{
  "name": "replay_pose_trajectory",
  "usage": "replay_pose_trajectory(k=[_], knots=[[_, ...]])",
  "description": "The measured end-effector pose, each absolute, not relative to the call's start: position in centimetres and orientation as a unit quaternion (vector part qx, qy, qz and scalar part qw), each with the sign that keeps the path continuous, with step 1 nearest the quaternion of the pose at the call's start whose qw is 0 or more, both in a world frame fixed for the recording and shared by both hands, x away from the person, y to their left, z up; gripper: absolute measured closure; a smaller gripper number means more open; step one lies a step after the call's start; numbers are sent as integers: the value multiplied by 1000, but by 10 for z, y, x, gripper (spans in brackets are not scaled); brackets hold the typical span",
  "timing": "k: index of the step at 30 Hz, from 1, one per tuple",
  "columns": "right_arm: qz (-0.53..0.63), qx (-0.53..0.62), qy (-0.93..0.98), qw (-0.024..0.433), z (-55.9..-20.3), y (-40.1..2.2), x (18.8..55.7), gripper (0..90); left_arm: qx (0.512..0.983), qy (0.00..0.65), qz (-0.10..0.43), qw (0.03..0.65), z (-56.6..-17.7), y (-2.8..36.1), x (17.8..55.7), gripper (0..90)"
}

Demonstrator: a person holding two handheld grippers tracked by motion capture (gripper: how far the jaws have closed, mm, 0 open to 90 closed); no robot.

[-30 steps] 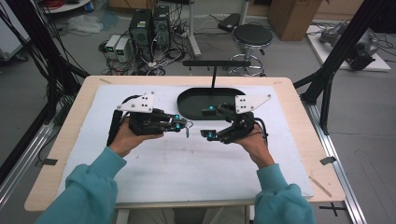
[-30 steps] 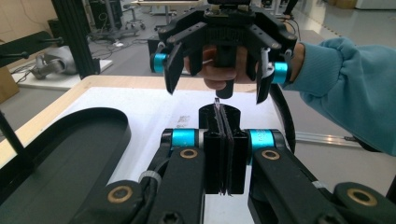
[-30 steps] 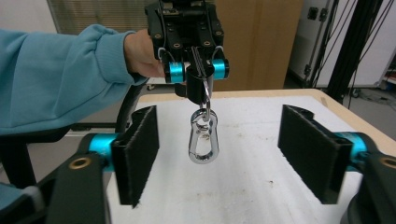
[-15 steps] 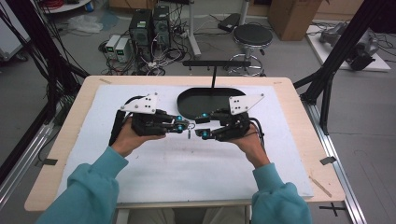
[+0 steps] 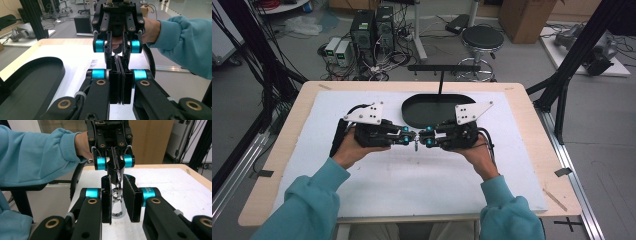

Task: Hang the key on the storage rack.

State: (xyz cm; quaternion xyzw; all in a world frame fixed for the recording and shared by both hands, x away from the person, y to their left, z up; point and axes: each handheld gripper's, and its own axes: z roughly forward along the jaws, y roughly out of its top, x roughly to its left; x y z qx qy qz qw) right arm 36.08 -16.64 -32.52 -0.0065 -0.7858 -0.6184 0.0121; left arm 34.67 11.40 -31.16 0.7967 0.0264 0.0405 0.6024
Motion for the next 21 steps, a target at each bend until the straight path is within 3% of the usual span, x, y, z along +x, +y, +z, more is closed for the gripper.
replay_pose_trajectory(k=[4,8,21], knots=[[-614,-3,-790,16,-326,-166,361,798,796,26,41,604,-312,114,347,883],[-613,-3,-790,7,-327,-165,360,875,797,23,40,602,-312,113,346,883],[-598,-16,-801,9,-323,-164,358,895,795,26,31,606,-314,112,348,863]])
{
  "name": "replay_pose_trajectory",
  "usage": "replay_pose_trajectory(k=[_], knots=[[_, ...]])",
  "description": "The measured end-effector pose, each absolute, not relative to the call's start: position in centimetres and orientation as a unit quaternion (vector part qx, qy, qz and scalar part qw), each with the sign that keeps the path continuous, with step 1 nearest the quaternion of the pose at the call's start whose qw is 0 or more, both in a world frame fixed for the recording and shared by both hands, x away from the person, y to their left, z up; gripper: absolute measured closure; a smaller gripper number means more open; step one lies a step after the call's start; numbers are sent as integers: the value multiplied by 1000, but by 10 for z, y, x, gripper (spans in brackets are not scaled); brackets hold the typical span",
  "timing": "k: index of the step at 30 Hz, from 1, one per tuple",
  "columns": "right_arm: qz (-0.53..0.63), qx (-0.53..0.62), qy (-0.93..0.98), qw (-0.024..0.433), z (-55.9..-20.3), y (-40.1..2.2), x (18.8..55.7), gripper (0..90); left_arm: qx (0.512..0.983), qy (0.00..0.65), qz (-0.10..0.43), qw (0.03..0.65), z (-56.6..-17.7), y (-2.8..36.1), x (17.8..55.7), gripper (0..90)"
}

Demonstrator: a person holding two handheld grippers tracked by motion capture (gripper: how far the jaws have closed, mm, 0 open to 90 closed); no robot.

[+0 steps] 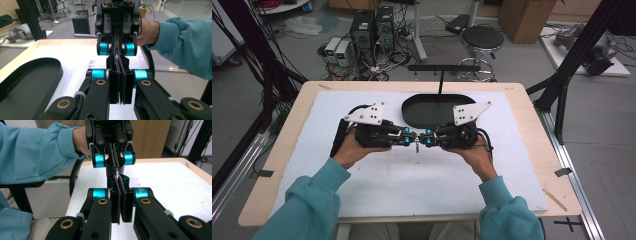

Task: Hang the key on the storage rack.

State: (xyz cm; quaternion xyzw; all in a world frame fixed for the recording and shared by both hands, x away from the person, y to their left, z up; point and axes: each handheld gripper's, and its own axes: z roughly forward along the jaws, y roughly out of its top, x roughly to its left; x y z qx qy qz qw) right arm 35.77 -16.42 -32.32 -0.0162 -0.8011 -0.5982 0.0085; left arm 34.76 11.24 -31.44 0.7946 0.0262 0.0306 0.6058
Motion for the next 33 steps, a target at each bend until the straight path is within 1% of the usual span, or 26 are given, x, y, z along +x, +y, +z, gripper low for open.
replay_pose_trajectory(k=[2,4,6,7,8,9,10,11,12,15,21,24,30,33], knots=[[-596,-18,-803,7,-323,-164,357,896,791,23,29,611,-316,112,348,706],[-597,-21,-802,5,-323,-166,358,895,790,27,34,611,-318,113,348,570],[-599,-23,-800,-2,-322,-168,359,895,788,33,48,612,-320,115,346,362],[-602,-24,-798,-6,-322,-169,359,895,785,32,55,616,-320,116,346,312],[-601,-29,-798,-6,-321,-171,359,895,781,38,68,620,-321,117,345,223],[-601,-31,-799,-8,-321,-172,360,895,778,50,80,621,-321,119,345,106],[-601,-33,-799,-11,-321,-174,361,895,776,59,86,622,-321,121,345,41],[-600,-36,-799,-13,-320,-175,362,895,772,67,95,624,-321,125,344,17],[-599,-41,-799,-11,-320,-177,362,895,769,71,100,627,-322,130,344,17],[-600,-51,-798,-21,-315,-185,366,895,760,94,126,631,-326,146,341,17],[-596,-78,-798,-46,-303,-204,380,894,734,158,173,638,-347,189,331,17],[-592,-96,-798,-56,-297,-213,389,894,718,187,183,645,-360,209,325,17],[-574,-122,-806,-72,-286,-223,414,894,696,222,212,649,-379,240,314,17],[-567,-136,-809,-72,-281,-226,425,894,686,238,228,649,-392,255,306,17]])
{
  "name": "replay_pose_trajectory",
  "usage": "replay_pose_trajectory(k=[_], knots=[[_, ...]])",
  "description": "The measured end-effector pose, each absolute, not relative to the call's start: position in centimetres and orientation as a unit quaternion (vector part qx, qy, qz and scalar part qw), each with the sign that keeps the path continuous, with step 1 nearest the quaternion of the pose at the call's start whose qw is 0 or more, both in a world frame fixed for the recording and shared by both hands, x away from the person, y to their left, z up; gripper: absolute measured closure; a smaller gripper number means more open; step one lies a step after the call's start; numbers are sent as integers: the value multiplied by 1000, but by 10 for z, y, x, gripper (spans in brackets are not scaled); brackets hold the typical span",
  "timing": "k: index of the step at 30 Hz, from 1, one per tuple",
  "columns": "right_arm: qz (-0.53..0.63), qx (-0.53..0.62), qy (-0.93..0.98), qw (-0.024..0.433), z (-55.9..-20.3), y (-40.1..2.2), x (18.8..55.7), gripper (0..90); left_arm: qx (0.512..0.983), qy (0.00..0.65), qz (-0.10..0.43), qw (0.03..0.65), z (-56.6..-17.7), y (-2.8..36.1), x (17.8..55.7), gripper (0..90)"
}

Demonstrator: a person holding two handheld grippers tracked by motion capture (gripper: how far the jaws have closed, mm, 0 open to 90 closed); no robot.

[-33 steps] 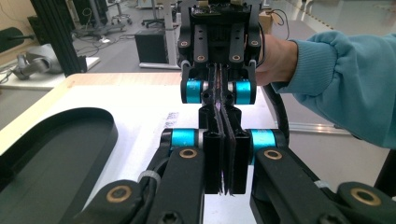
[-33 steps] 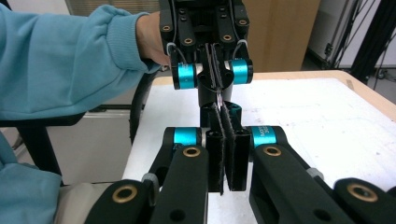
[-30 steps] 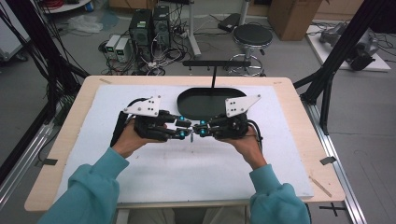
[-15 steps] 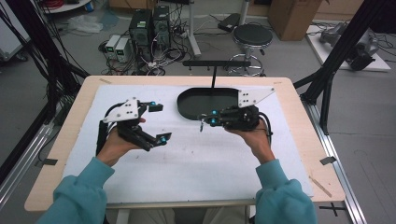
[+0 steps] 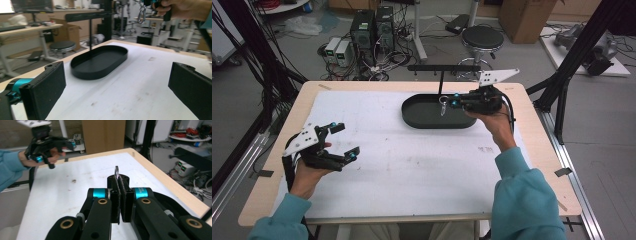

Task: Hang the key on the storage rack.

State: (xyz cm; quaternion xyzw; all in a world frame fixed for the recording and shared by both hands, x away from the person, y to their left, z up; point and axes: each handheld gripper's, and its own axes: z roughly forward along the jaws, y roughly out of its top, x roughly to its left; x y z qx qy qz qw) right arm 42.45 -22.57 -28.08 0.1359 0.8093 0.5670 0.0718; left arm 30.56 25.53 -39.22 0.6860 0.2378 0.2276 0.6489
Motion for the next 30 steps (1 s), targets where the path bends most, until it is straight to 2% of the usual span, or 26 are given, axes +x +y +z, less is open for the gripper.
replay_pose_trajectory(k=[4,10,24,30], knots=[[551,149,817,78,-273,-227,438,894,664,272,236,655,-414,274,295,17],[523,159,833,89,-263,-220,457,894,659,295,264,640,-440,286,281,17],[464,189,857,122,-242,-223,491,894,638,293,282,653,-453,286,269,17],[432,204,870,123,-241,-224,505,893,631,295,285,658,-457,288,268,17]])
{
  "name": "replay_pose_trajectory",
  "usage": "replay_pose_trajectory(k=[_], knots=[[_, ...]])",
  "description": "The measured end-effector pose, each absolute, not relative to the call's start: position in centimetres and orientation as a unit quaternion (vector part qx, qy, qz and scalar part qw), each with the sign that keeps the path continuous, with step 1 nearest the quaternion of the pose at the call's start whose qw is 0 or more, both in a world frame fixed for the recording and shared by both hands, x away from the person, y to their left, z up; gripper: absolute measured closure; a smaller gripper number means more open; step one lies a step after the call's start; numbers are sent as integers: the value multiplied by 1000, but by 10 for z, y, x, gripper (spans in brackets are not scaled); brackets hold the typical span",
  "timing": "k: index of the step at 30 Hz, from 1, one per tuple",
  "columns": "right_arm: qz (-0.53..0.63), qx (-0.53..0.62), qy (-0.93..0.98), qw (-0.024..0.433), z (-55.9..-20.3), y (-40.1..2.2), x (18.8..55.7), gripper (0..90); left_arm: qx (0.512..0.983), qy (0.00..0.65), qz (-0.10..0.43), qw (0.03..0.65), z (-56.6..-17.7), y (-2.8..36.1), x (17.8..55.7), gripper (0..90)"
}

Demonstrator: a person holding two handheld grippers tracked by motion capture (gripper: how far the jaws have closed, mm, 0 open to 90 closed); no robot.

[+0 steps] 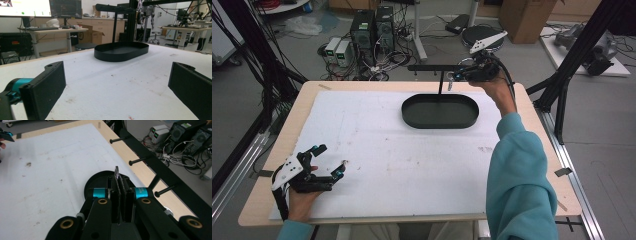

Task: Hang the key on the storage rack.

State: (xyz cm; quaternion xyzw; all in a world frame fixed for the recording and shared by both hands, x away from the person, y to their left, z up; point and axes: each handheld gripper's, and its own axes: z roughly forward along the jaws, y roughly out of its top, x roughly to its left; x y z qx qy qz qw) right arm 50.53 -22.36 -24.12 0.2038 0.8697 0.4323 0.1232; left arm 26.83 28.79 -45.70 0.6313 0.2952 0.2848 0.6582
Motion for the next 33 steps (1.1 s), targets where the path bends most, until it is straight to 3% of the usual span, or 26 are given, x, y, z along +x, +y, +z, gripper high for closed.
replay_pose_trajectory(k=[33], knots=[[379,271,870,163,-261,-222,536,894,626,290,292,662,-458,288,266,17]])
